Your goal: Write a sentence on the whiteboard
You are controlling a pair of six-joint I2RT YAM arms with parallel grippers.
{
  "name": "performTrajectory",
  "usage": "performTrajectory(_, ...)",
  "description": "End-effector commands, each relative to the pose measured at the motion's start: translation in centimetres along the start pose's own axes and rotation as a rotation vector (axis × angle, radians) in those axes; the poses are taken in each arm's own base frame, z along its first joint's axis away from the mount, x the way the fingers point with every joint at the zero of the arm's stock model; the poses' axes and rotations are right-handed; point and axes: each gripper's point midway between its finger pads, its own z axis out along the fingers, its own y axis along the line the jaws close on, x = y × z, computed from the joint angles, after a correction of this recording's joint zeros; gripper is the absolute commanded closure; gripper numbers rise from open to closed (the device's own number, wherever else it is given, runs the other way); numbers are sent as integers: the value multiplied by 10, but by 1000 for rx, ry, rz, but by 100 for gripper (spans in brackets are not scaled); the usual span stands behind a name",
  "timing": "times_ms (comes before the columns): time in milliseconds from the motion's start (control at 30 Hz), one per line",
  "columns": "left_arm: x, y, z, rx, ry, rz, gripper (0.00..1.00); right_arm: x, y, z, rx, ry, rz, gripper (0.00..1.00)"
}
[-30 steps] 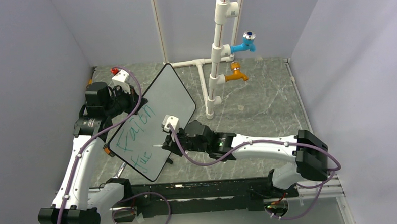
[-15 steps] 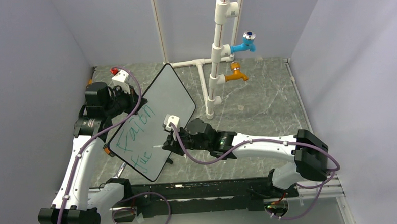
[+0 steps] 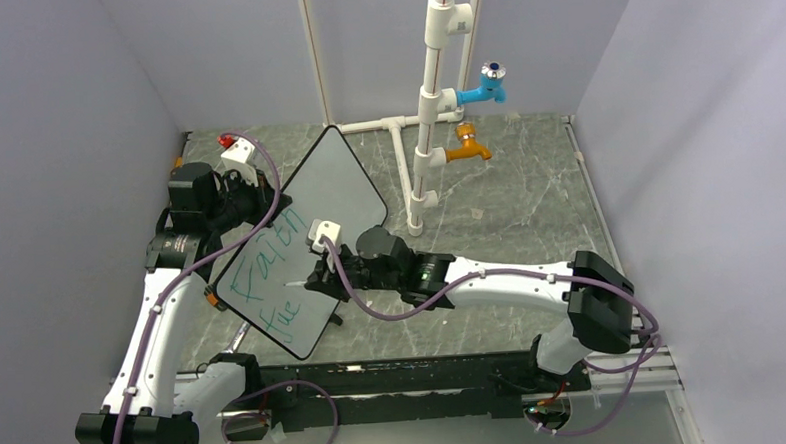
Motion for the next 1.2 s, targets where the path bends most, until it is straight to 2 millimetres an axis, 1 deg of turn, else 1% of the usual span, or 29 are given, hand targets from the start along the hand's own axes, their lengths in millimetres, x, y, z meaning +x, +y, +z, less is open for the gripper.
performTrajectory(0,28,19,1,-71,88,87,100,-33,1,9,-15,-87,-33,100)
performTrajectory(67,28,19,0,-71,87,88,100,-31,0,11,-15,-80,-32,100)
performTrajectory(267,27,19,0,-72,85,89,100,-14,-2,15,-5,-51,-17,100)
performTrajectory(333,28,19,0,-70,86,88,100,-6,-2,15,-4,-34,-8,100)
performTrajectory(600,28,19,1,-68,88,87,100,19,-3,11,8,3,24,100)
performTrajectory(1167,28,19,1,-65,89,86,100,47,-5,3,29,42,64,100)
